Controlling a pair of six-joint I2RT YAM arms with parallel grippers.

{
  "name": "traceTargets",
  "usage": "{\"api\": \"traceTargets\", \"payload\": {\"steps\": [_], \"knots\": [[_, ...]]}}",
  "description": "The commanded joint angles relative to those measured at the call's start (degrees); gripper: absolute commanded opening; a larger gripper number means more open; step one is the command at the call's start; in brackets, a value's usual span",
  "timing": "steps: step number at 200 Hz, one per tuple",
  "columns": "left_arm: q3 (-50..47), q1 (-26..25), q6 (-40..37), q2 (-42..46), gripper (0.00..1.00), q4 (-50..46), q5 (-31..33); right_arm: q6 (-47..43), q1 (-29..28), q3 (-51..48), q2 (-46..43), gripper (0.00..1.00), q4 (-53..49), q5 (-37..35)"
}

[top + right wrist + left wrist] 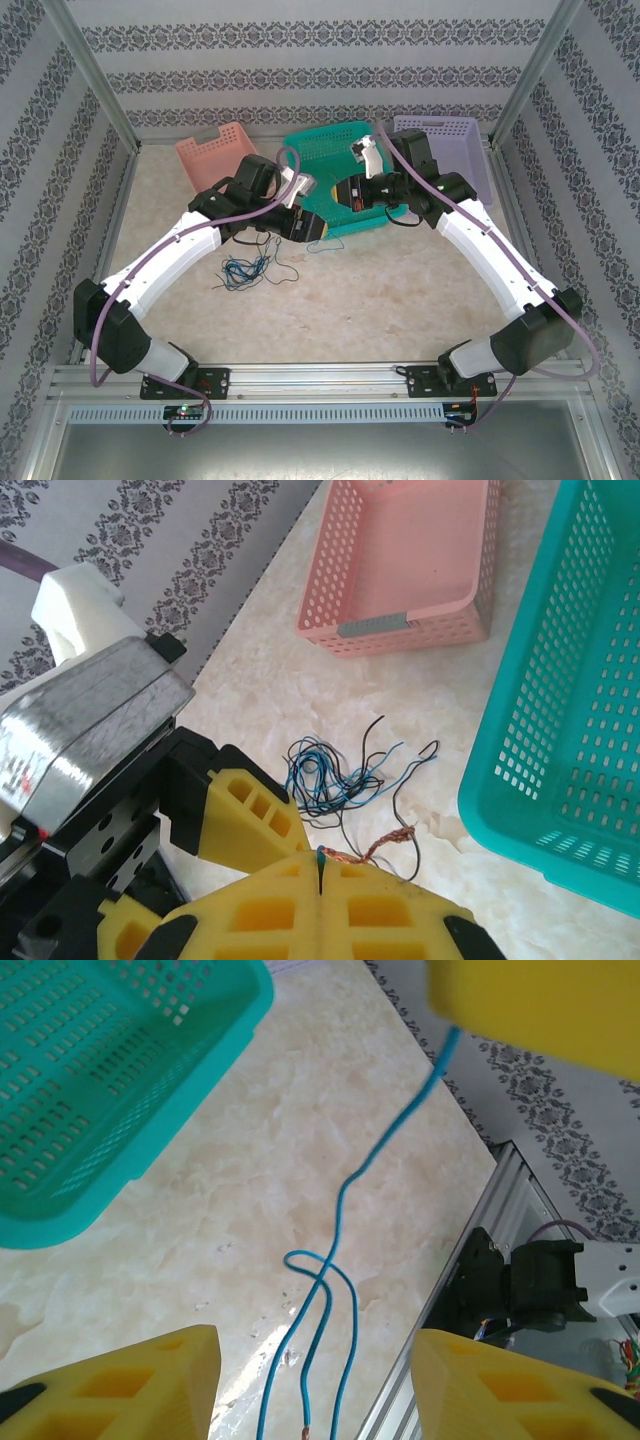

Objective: Untangle the cables

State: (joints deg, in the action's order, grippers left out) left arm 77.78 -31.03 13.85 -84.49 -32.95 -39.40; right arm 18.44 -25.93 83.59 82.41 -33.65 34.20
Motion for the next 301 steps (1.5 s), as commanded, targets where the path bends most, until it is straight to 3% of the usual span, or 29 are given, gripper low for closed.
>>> {"api": "traceTargets", "payload": {"steps": [1, 35, 104, 144, 164, 187, 207, 244, 270, 301], "knots": [[-0.62, -1.16, -2.76, 0.48, 0.53, 4.03, -2.22, -0.33, -0.7, 1.82, 0.91, 0.0, -0.28, 2.09], [-0.08, -1.67, -3.56, -0.91, 0.45, 3.27, -2.28, -0.06, -0.7, 1.97, 0.84, 0.0, -0.24, 2.06], [-1.73, -2.47, -5.81, -1.46, 0.44, 1.23, -2.46, -0.15, -0.7, 2.19, 1.03, 0.0, -0.64, 1.85], [-2.29, -2.55, -5.96, -1.58, 0.38, 0.43, -0.09, -0.16, -0.72, 2.63, 1.01, 0.0, -0.8, 1.93], [-2.19, -2.57, -4.96, -1.73, 0.3, 0.94, 1.52, -0.07, -0.7, 2.57, 1.12, 0.0, -0.8, 1.94], [-2.03, -2.55, -2.95, -1.23, 0.13, 2.09, 4.7, -0.06, -0.7, 2.37, 0.91, 0.0, -0.8, 1.84], [-1.58, -2.51, -0.38, -0.57, 0.0, 2.0, 9.81, -0.15, -0.61, 2.06, 0.66, 0.0, -1.07, 1.59], [-2.93, 0.68, 10.06, 1.96, 0.0, 5.93, 13.79, -0.27, -0.61, 0.14, -0.65, 0.0, -1.13, 1.07], [-2.38, 5.56, 18.14, 2.61, 0.0, 5.74, 15.12, 0.26, -0.79, -2.09, -3.13, 0.0, -1.07, -0.46], [-1.69, 14.9, 30.66, 3.28, 0.0, 6.31, 13.17, 1.25, -1.71, -6.02, -8.01, 0.0, -1.32, -1.75]]}}
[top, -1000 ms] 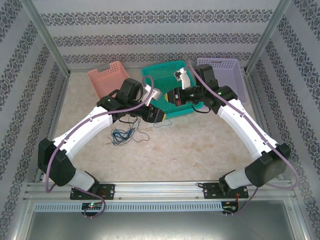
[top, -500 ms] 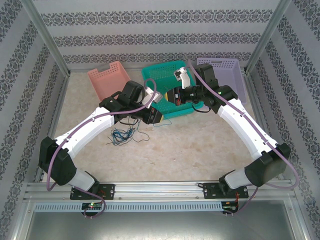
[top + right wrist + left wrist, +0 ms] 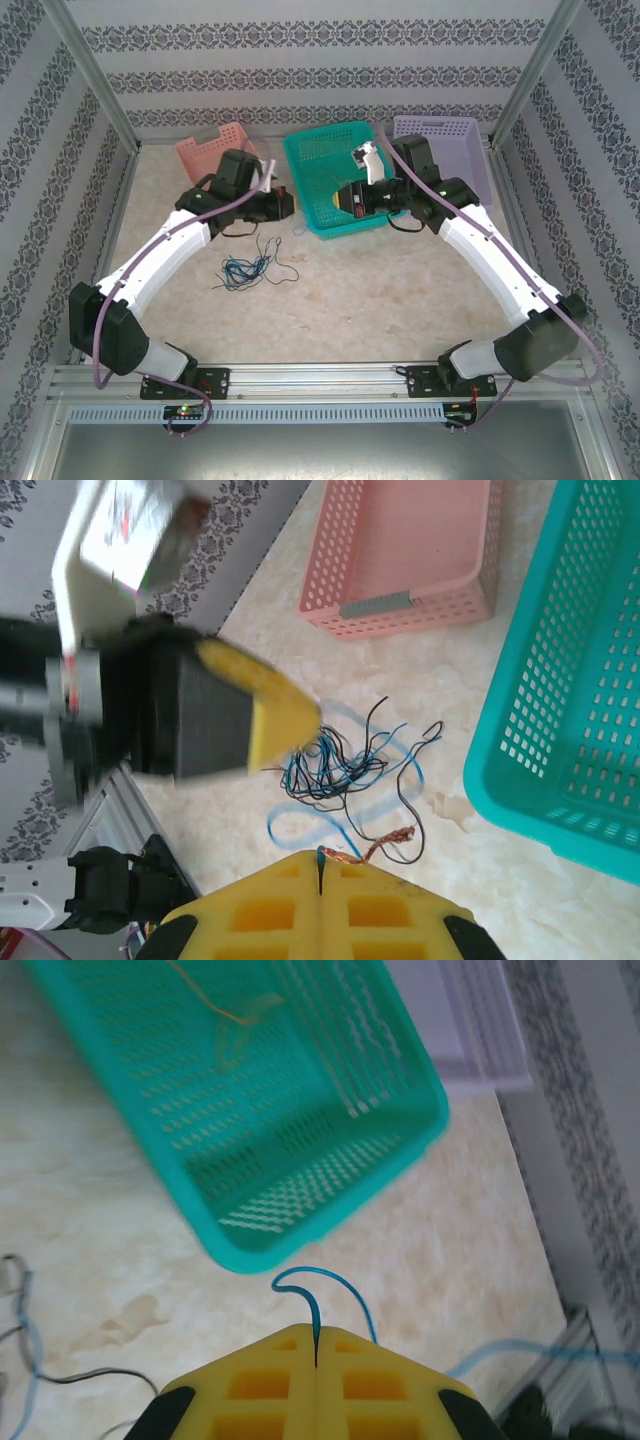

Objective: Untangle the cables

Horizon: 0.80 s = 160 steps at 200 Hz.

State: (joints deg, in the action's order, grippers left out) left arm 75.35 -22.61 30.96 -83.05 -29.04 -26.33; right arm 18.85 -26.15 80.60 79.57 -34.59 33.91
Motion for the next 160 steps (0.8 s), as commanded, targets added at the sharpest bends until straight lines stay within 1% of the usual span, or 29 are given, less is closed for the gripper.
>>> {"api": "traceTargets", "payload": {"steps": [1, 22, 39, 57, 78, 98, 122, 160], "knots": [[0.75, 6.77, 13.75, 1.83, 0.0, 2.49, -0.01, 0.83, -1.56, -3.18, -5.37, 0.0, -0.43, -1.52], [1.4, 12.79, 23.51, 1.47, 0.0, 4.11, -1.55, 0.51, -4.52, -6.62, -8.76, 0.0, -1.78, -2.51], [2.78, 16.84, 31.12, -0.19, 0.0, 5.82, -3.29, -0.24, -9.51, -9.64, -11.13, 0.0, -3.56, -4.98], [5.78, 19.51, 38.21, -3.28, 0.0, 7.34, -4.97, -1.13, -16.08, -12.11, -12.54, 0.0, -5.12, -10.89], [11.6, 21.22, 42.2, -7.34, 0.0, 6.24, -5.4, -3.43, -25.43, -13.09, -12.24, 0.0, -6.54, -21.37], [16.8, 22.79, 43.77, -10.35, 0.0, 2.85, -4.0, -4.54, -29.98, -12.97, -9.99, 0.0, -6.31, -24.08], [18.5, 24.34, 48.31, -12.13, 0.0, 4.44, -3.25, -5.9, -33.27, -12.75, -6.74, 0.0, -5.24, -25.9], [18.71, 24.64, 51.71, -13.59, 0.0, 7.31, -3.6, -5.0, -32.55, -10.34, -2.5, 0.0, -0.83, -28.9]]}}
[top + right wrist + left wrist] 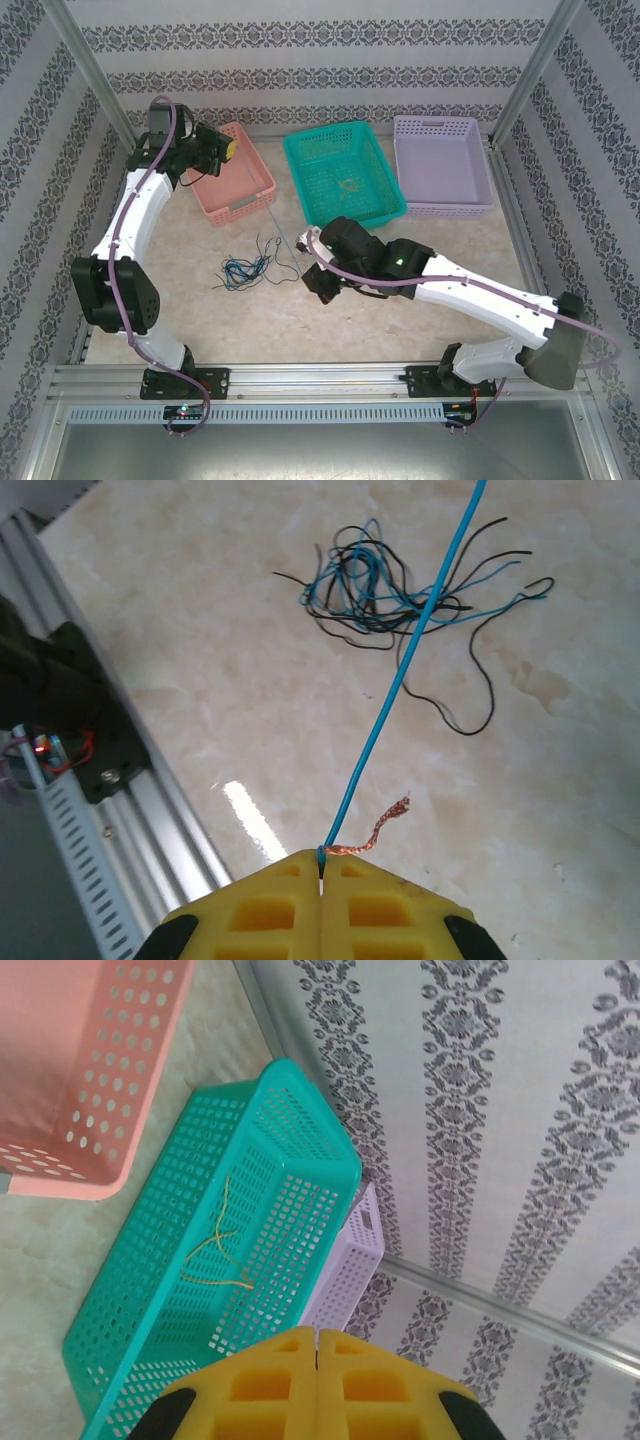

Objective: Untangle the cables

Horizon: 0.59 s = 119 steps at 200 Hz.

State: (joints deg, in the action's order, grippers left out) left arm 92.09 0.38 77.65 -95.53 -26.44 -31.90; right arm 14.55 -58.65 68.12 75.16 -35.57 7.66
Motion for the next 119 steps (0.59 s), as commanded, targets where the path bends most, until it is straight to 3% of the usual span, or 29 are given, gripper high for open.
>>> {"api": "traceTargets", "payload": {"steps": [1, 63, 82, 119], "knots": [[1.96, 1.64, 5.04, -1.13, 0.0, 4.72, 1.95, -0.63, 0.03, 2.26, 2.1, 0.0, 0.33, -2.65], [1.94, 2.52, 1.96, -2.1, 0.0, 5.67, 1.23, 4.71, 6.17, 8.87, 7.56, 0.0, 3.76, 1.48], [3.1, 2.52, 1.43, -1.13, 0.0, 6.0, 0.47, 5.99, 7.94, 10.27, 8.46, 0.22, 3.11, 3.16], [10.25, 2.78, -4.66, 2.19, 0.0, 1.0, 4.59, 12.25, 14.13, 10.14, 8.29, 0.53, 6.33, 6.8]]}}
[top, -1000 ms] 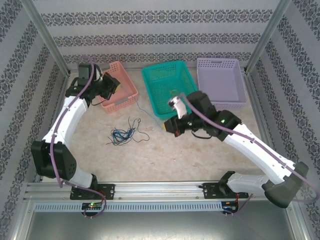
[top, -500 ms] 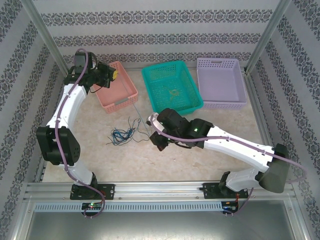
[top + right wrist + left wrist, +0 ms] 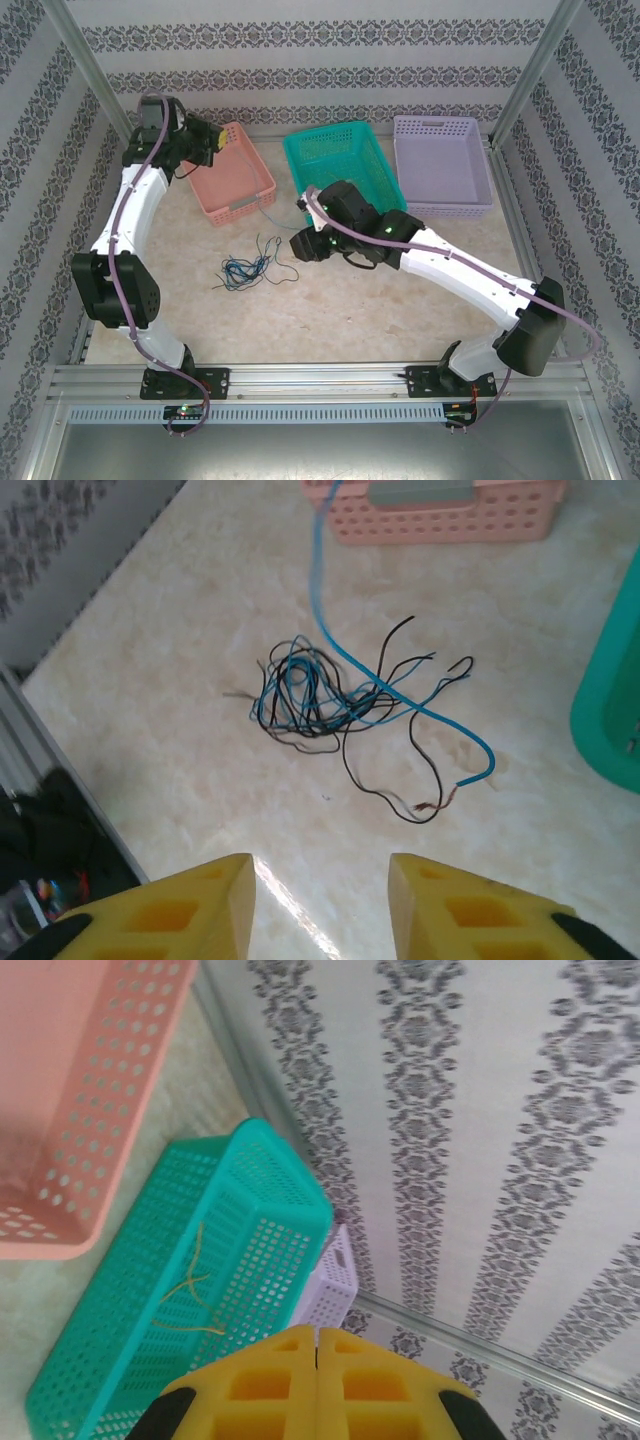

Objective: Untangle the cables

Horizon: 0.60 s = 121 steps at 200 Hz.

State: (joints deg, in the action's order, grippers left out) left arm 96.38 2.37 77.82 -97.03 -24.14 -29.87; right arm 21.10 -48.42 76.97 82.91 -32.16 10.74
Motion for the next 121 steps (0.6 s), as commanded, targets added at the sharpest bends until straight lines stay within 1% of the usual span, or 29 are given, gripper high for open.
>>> {"api": "traceTargets", "payload": {"steps": [1, 11, 32, 46, 61, 91, 111, 121], "knots": [[6.16, 0.79, -5.08, 3.74, 0.0, -1.32, 2.68, 5.7, 3.9, 1.29, 0.53, 0.53, 2.92, 3.72], [8.98, 0.96, -7.21, 4.04, 0.0, -2.73, 4.39, 8.4, 5.78, 1.96, 1.34, 0.57, 4.28, 4.83], [14.26, 1.36, -12.14, 4.29, 0.0, -4.04, 7.57, 12.76, 7.9, 5.22, 4.81, 0.57, 5.93, 5.77], [15.61, 2.1, -12.32, 4.23, 0.0, -1.19, 7.26, 15.71, 8.34, 9.59, 9.41, 0.56, 4.94, 5.09], [17.12, 2.78, -11.88, 4.3, 0.0, 1.55, 7.16, 19.22, 8.78, 15.47, 16.29, 0.53, 3.17, 4.78], [20.0, 4.36, -12.91, 4.34, 0.0, 4.26, 8.7, 23.67, 9.03, 31.87, 32.46, 0.44, 0.07, 6.54], [20.34, 4.97, -14.38, 4.95, 0.0, 4.39, 11.09, 24.92, 8.53, 45.11, 43.41, 0.42, -2.08, 6.7], [20.1, 5.09, -15.44, 5.25, 0.0, 4.06, 12.15, 25.36, 8.37, 52.25, 48.69, 0.42, -4.75, 5.92]]}}
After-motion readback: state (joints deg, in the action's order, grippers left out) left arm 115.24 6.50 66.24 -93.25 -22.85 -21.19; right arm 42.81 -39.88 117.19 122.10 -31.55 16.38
